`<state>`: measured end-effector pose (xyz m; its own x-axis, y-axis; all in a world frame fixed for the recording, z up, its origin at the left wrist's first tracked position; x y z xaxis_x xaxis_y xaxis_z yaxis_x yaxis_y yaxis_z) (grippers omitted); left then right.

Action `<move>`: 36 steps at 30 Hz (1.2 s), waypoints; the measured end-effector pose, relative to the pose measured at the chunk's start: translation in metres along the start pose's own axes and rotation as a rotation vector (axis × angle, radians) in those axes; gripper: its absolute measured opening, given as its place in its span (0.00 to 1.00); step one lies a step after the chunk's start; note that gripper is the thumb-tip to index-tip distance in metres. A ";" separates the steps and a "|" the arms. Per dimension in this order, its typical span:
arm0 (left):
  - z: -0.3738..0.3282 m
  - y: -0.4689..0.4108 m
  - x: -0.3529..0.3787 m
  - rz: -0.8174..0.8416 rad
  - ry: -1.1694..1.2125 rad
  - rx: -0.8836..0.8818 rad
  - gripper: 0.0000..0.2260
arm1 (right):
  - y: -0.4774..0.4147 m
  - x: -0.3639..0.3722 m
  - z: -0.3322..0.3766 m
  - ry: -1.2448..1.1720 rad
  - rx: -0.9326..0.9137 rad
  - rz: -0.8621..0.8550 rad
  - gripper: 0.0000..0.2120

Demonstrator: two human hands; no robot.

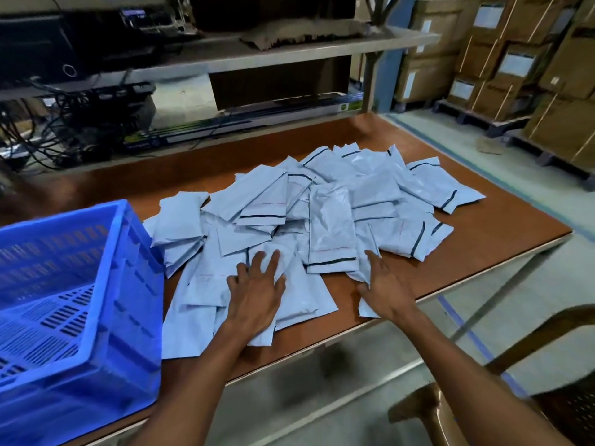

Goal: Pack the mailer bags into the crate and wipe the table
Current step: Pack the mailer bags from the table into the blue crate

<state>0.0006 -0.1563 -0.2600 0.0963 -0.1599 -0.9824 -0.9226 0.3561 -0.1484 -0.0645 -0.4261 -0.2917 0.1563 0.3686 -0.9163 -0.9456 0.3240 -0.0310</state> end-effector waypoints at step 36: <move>0.226 0.114 -0.273 -0.479 -0.226 -0.416 0.26 | 0.090 -0.091 0.436 -0.302 -0.895 -0.511 0.22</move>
<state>-0.0470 0.1359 -0.0340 0.5650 0.0004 -0.8251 -0.8211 -0.0980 -0.5623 -0.0390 -0.0505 -0.0368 0.5404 0.6102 -0.5793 -0.5945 -0.2103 -0.7761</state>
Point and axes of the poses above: each hand's wrist, its own y-axis away from the middle knuckle, its own x-axis out of the palm, z = x × y, the point moved 7 cm from there along -y, towards the middle knuckle, and after that the axes turned 2 degrees about -z, right-handed, at the moved point
